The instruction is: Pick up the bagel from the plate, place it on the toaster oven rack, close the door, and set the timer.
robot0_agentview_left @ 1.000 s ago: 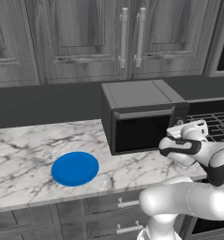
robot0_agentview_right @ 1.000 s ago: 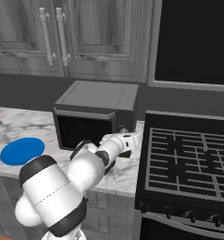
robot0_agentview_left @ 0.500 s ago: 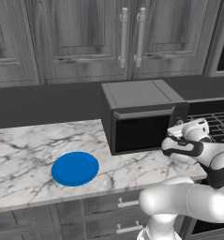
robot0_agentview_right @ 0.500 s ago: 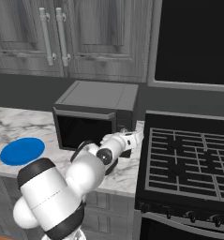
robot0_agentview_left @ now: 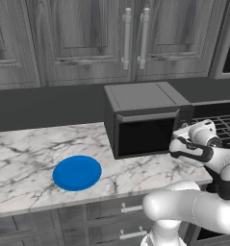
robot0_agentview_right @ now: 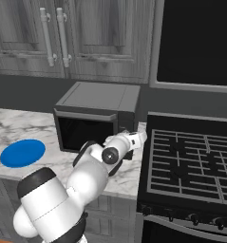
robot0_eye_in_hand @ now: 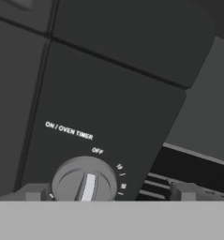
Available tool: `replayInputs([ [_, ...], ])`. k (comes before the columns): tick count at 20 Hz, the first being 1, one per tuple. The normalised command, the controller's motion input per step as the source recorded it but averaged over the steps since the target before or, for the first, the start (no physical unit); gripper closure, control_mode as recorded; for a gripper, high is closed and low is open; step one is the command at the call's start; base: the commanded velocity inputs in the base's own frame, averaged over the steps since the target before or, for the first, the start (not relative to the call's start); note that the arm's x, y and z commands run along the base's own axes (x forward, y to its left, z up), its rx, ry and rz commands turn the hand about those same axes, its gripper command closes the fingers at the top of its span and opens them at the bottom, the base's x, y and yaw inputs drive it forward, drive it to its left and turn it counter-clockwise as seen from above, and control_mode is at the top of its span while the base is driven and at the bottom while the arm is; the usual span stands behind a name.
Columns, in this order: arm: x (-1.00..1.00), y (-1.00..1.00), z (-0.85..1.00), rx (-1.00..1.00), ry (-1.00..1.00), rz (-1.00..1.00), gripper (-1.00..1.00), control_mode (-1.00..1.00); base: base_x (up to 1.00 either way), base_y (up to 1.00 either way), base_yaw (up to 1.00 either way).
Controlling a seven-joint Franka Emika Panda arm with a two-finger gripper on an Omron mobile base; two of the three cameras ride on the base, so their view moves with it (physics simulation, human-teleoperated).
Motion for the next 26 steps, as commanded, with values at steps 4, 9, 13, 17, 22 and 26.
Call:
replayInputs([
  [4,0.0,0.0,0.0,0.0,0.0,0.0,-1.0,-1.0,0.0,0.0,0.0],
  [9,0.0,0.0,0.0,0.0,0.0,0.0,-1.0,-1.0,0.0,0.0,0.0],
  [13,0.0,0.03,0.0,0.0,0.0,0.0,1.0,-1.0,0.0,0.0,0.0],
  [17,0.0,0.08,0.0,0.0,0.0,0.0,1.0,-1.0,0.0,0.0,0.0],
  [22,0.01,0.12,0.0,0.0,0.0,-0.01,1.0,-1.0,0.0,0.0,0.0],
  [26,0.01,0.01,0.0,0.0,0.0,0.0,1.0,-1.0,0.0,0.0,0.0],
])
